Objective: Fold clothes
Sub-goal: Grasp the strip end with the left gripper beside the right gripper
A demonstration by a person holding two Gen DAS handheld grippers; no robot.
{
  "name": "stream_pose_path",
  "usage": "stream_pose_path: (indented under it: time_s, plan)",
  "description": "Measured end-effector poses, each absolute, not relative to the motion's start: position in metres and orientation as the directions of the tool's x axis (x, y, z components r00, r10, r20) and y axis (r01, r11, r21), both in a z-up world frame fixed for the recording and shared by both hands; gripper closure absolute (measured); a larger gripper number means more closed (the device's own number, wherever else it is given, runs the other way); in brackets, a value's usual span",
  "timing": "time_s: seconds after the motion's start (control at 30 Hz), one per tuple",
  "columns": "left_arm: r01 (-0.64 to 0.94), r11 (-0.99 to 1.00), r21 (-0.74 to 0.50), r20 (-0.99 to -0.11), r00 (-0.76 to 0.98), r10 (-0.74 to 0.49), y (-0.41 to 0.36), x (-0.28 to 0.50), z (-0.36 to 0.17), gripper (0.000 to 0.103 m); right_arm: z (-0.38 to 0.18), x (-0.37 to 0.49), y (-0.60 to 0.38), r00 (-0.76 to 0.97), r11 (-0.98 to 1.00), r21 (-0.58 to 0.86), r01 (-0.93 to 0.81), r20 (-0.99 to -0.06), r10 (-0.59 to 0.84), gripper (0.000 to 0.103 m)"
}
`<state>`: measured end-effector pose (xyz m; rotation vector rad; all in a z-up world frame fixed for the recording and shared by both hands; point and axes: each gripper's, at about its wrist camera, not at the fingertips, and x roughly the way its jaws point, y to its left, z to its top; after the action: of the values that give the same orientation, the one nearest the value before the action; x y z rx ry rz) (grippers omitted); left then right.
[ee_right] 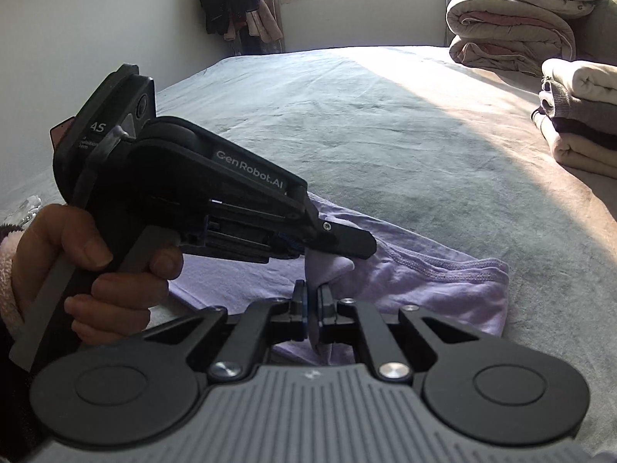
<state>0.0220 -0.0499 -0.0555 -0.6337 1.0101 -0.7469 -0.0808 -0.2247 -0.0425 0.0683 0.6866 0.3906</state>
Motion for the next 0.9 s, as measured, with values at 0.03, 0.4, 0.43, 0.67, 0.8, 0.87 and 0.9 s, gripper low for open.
stream_pose_path:
  time_s: [0.03,0.4,0.43,0.67,0.8,0.87,0.9]
  plan:
    - [0.258,0.605,-0.753,-0.513,0.345,-0.786,-0.045,0.023,-0.053,0.099,-0.042,-0.077,-0.221,0.703,0.921,0.205,-0.331,-0.598,0.386,0.096]
    - [0.215,0.665,-0.716,-0.53,0.453,-0.717,0.028,0.028,-0.047,0.099,-0.043,-0.06,-0.168,0.69,0.882,0.318,-0.347,-0.55,0.47,0.096]
    - [0.211,0.669,-0.713,-0.531,0.461,-0.711,0.033,0.028,-0.047,0.099,-0.044,-0.058,-0.164,0.689,0.881,0.326,-0.344,-0.55,0.472,0.096]
    - [0.204,0.698,-0.687,-0.539,0.501,-0.677,0.076,0.03,-0.05,0.099,-0.043,-0.048,-0.125,0.66,0.87,0.339,-0.358,-0.567,0.493,0.096]
    - [0.192,0.717,-0.67,-0.536,0.542,-0.647,0.107,0.031,-0.049,0.099,-0.045,-0.037,-0.098,0.643,0.854,0.38,-0.354,-0.564,0.518,0.096]
    - [0.173,0.722,-0.669,-0.539,0.557,-0.632,0.125,0.034,-0.049,0.099,-0.046,-0.03,-0.083,0.624,0.837,0.429,-0.339,-0.564,0.541,0.096]
    - [0.164,0.725,-0.669,-0.54,0.564,-0.625,0.135,0.035,-0.048,0.099,-0.047,-0.027,-0.074,0.618,0.83,0.449,-0.331,-0.561,0.55,0.096]
